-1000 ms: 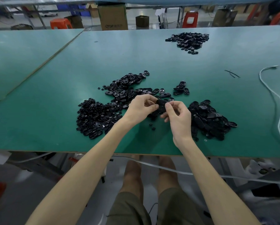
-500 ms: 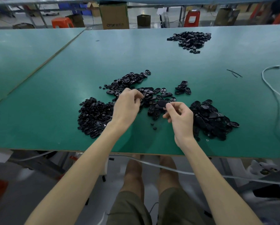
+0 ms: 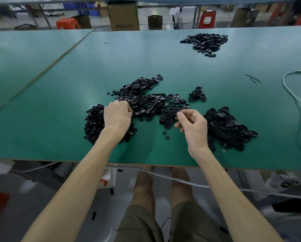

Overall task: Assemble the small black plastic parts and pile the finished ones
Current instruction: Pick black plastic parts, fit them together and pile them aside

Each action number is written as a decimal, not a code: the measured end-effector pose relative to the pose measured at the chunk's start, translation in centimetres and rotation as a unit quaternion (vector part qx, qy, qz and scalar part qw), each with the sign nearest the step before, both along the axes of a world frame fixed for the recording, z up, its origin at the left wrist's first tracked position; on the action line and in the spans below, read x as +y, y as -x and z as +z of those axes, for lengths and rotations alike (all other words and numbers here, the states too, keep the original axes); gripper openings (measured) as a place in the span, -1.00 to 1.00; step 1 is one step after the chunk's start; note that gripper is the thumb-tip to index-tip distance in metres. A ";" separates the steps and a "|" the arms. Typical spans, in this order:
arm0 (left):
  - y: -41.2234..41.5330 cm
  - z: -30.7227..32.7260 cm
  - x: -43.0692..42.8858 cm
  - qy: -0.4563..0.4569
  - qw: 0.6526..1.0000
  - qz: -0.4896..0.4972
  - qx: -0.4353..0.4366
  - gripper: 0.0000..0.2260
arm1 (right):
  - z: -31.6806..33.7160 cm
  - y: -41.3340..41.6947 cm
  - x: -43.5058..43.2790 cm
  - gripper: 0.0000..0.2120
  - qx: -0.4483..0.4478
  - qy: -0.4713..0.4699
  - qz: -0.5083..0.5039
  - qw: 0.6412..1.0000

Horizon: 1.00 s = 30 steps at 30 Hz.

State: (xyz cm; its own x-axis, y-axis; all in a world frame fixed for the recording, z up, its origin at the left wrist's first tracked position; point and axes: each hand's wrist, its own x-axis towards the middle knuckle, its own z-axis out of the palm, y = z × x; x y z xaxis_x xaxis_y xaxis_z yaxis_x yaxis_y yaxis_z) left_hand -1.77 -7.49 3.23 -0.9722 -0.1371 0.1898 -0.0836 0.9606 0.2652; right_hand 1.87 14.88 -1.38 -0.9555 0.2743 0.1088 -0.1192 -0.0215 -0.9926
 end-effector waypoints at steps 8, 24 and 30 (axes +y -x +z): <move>-0.4 0.2 0.3 -0.017 1.000 0.014 0.010 -0.87 | 0.1 -0.1 0.0 -0.98 -0.003 -0.001 0.001 1.000; -1.0 0.9 -0.1 -0.073 0.997 -0.013 -0.006 -0.86 | 0.1 -0.1 -0.1 -0.96 -0.005 -0.003 0.004 1.000; -1.4 1.2 2.4 -0.354 0.928 -0.116 -0.026 -0.89 | 0.1 0.0 -0.1 -0.96 0.000 0.001 0.003 1.000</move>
State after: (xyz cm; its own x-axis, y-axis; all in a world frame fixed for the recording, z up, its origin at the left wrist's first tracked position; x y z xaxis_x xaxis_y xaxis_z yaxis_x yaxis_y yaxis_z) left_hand -0.34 -5.06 4.44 -0.9964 0.0045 0.0847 0.0737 0.5406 0.8381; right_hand 1.91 14.79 -1.25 -0.9573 0.2679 0.1084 -0.1189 -0.0235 -0.9926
